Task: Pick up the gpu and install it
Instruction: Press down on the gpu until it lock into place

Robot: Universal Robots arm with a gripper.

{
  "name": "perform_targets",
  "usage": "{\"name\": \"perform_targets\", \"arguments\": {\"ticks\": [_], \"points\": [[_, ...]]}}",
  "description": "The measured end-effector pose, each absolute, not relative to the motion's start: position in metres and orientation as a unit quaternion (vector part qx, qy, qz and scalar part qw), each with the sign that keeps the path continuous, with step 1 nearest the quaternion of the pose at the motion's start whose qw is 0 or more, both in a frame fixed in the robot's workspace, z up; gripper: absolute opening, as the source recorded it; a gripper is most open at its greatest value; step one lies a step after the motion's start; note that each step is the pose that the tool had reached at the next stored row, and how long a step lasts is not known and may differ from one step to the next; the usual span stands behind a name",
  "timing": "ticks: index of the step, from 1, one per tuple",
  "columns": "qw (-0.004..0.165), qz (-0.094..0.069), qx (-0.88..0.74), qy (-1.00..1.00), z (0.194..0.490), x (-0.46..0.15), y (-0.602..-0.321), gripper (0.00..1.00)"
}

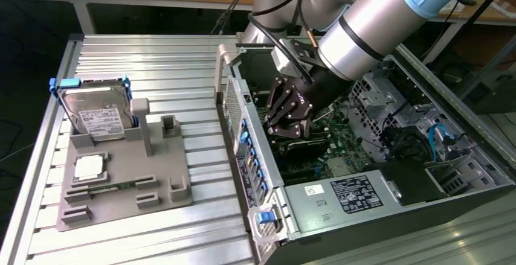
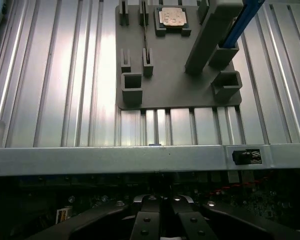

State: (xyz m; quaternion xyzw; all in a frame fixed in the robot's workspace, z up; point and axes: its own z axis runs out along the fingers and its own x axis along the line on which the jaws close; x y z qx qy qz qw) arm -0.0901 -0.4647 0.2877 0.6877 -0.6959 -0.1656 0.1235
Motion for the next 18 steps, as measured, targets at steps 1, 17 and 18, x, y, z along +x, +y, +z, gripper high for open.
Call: {"name": "perform_targets", "arguments": {"ticks": [1, 17, 18], "points": [[0.124, -0.166, 0.688, -0.696, 0.287, -0.090, -0.465, 0.11], [0.131, -0.167, 0.686, -0.696, 0.296, -0.082, -0.463, 0.11], [0.132, -0.167, 0.686, -0.696, 0.298, -0.082, -0.463, 0.11]]}}
